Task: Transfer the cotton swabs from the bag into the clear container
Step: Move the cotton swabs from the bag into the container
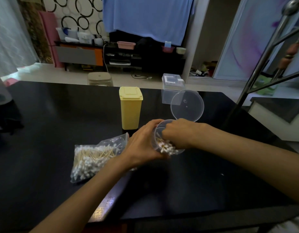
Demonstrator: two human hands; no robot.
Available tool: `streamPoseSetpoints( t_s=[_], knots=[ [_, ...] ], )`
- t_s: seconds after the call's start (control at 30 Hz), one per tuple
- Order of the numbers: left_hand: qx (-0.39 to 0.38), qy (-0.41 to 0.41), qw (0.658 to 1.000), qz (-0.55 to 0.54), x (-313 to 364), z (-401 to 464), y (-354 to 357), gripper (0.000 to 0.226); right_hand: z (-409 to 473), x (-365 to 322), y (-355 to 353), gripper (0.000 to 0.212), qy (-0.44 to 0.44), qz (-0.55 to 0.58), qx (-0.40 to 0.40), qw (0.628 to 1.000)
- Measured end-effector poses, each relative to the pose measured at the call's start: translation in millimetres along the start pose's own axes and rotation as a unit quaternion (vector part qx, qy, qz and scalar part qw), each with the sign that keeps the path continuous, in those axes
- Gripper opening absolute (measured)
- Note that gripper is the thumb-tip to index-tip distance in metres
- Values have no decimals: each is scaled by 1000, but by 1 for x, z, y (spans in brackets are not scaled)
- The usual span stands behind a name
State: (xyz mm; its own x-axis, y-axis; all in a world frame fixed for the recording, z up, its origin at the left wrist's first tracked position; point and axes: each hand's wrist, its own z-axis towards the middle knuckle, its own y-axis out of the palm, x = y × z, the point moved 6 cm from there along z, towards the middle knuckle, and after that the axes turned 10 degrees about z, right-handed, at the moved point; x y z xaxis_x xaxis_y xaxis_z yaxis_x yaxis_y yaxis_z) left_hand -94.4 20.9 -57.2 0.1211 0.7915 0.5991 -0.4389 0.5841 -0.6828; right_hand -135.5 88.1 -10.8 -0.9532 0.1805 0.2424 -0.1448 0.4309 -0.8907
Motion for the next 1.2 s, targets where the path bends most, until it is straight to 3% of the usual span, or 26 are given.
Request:
streamPoseSetpoints(
  t_s=[0.23,0.43,0.67,0.73,0.9,1.1,1.2],
  knots=[
    [-14,-16,1000,13,0,3,3,96,0,6,-8,34,67,20,-4,998],
    [-10,-28,999,17,-1,4,2,94,-6,18,1,30,103,149,-127,975],
    [-13,-40,999,33,-9,0,7,97,-6,26,-1,38,108,254,-179,945],
    [3,-43,999,13,-9,-2,4,96,-9,32,-4,34,110,300,-144,936],
    [43,-44,998,-29,-9,-5,-5,92,-29,39,2,43,113,412,37,903],
    [49,-47,997,-26,-6,-8,-5,92,-47,31,8,43,141,404,267,863],
    [47,-42,998,-27,-4,-7,-3,90,-51,20,-1,38,124,384,320,857]
  ],
)
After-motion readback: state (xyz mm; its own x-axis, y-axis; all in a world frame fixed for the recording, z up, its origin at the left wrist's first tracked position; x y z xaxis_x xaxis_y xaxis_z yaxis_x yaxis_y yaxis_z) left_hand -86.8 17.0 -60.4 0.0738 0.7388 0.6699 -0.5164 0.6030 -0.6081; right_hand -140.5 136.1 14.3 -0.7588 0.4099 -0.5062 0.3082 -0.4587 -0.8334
